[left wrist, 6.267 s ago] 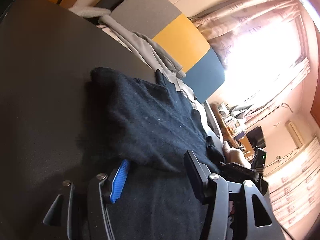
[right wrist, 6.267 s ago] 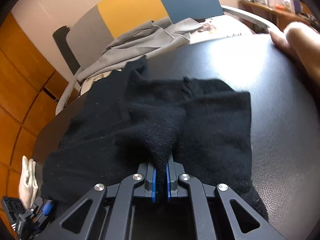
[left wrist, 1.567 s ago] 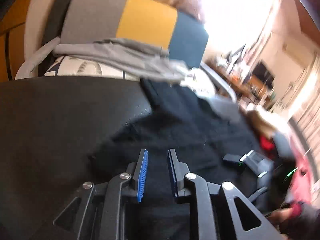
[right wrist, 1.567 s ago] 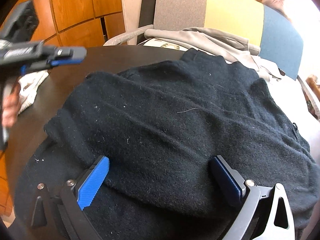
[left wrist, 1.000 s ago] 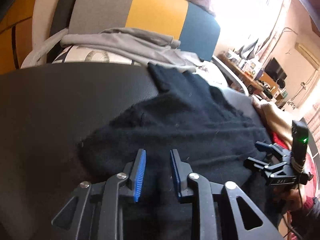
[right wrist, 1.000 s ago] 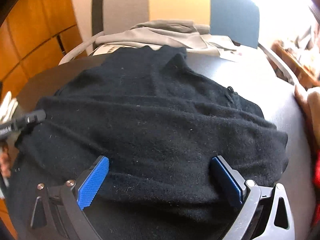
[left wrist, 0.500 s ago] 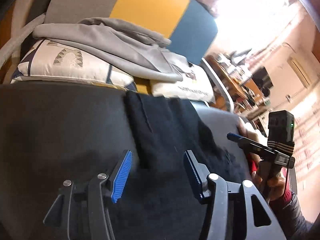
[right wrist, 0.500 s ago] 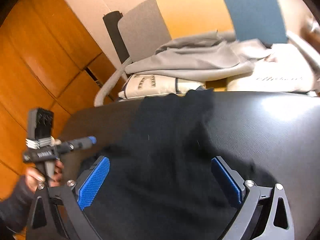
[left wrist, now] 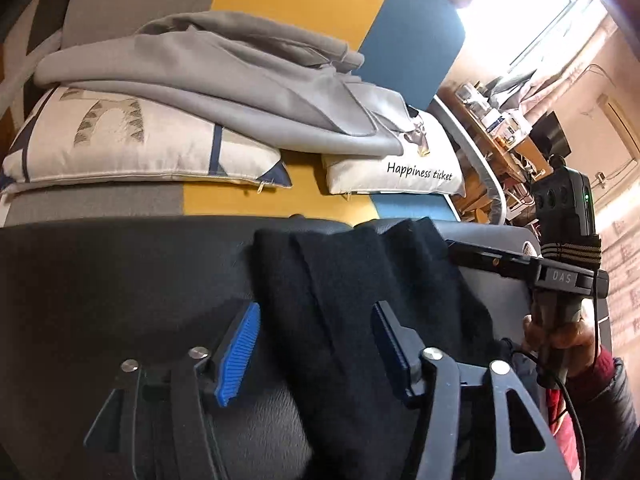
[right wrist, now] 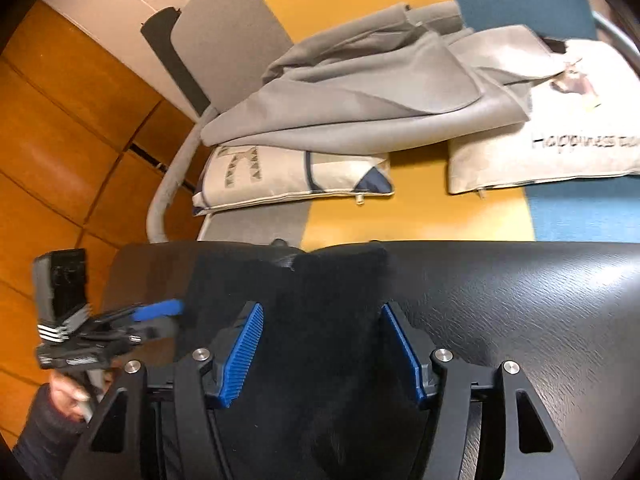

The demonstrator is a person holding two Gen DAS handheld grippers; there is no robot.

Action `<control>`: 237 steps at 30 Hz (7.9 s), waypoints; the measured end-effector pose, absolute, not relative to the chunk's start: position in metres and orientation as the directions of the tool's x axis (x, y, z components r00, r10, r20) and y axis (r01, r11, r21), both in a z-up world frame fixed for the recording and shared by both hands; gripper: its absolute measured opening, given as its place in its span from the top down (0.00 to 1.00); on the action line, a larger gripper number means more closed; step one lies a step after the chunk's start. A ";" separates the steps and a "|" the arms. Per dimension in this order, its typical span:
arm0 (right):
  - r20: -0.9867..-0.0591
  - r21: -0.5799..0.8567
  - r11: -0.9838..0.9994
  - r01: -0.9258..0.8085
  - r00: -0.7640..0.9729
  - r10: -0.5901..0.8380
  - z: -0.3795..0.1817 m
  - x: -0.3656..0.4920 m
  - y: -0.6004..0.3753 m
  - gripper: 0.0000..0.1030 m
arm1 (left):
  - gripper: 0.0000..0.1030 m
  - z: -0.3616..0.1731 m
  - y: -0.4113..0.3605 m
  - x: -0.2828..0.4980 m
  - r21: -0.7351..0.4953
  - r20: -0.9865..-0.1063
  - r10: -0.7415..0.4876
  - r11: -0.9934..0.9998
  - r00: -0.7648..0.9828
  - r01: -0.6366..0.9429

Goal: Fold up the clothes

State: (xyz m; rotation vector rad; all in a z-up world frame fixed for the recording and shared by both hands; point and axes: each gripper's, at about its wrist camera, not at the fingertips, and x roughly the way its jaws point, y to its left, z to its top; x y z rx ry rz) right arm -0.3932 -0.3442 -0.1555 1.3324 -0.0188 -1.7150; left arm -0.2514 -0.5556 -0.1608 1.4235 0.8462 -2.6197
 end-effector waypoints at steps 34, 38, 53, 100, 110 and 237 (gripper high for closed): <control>-0.611 0.551 -0.442 0.708 -0.018 -0.791 -0.070 -0.297 -0.259 0.96 | 0.95 -0.070 -0.488 -0.133 -0.514 -0.568 0.275 -0.855 -0.776 0.073; -0.618 0.554 -0.454 0.698 -0.020 -0.786 -0.075 -0.270 -0.237 0.96 | 0.78 -0.086 -0.484 -0.134 -0.418 -0.678 0.197 -0.895 -0.708 0.152; -0.673 0.616 -0.536 0.577 0.031 -0.739 -0.164 -0.280 -0.209 0.95 | 0.27 -0.138 -0.490 -0.285 -0.308 -0.833 0.328 -0.944 -0.445 -0.120; -0.710 0.485 -0.514 0.707 -0.024 -0.704 -0.137 -0.134 -0.148 0.44 | 0.82 -0.141 -0.372 0.022 -0.394 -0.683 0.324 -0.918 -0.655 -0.042; -0.664 0.535 -0.567 0.627 -0.102 -0.740 -0.123 -0.120 -0.135 0.31 | 0.81 -0.128 -0.412 0.029 -0.499 -0.621 0.269 -0.860 -0.736 0.106; -0.743 0.410 -0.762 0.501 -0.302 -0.598 -0.143 0.043 -0.021 0.00 | 0.52 -0.167 -0.342 0.258 -0.296 -0.770 -0.033 -0.866 -0.637 0.403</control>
